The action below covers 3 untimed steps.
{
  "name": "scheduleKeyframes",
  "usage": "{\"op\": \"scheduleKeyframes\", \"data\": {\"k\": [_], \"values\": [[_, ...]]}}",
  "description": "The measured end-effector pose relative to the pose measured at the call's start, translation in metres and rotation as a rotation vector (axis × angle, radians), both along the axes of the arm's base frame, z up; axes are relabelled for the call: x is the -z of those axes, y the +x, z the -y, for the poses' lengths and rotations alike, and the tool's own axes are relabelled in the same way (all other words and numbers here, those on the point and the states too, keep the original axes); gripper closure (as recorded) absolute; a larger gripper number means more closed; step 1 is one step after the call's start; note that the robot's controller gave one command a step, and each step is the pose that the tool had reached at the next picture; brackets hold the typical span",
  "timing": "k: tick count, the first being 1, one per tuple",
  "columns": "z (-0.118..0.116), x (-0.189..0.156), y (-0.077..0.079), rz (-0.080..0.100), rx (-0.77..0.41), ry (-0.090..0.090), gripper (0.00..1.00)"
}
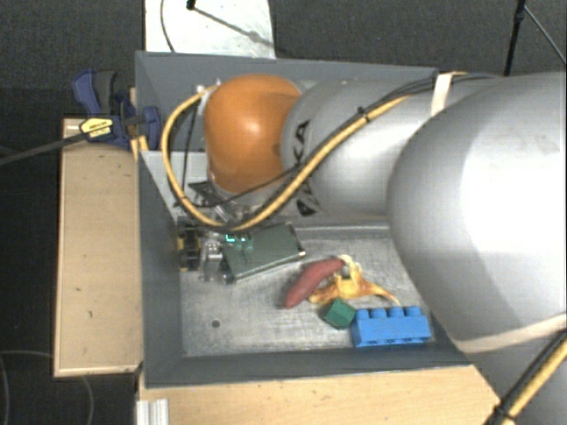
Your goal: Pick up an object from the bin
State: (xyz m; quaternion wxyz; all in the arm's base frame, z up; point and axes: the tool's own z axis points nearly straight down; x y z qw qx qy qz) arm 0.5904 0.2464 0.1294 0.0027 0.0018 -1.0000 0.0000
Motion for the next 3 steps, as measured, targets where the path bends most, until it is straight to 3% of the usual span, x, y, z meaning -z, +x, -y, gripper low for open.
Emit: {"op": "scheduleKeyframes", "data": {"k": [1,2,3], "values": [[0.001,-0.005,0.003,0.008,0.006,0.002,0.0],[0.076,0.058,-0.009,0.008,-0.017,0.001,0.0],[0.08,-0.011,-0.007,0.007,-0.123,0.001,0.0]]}}
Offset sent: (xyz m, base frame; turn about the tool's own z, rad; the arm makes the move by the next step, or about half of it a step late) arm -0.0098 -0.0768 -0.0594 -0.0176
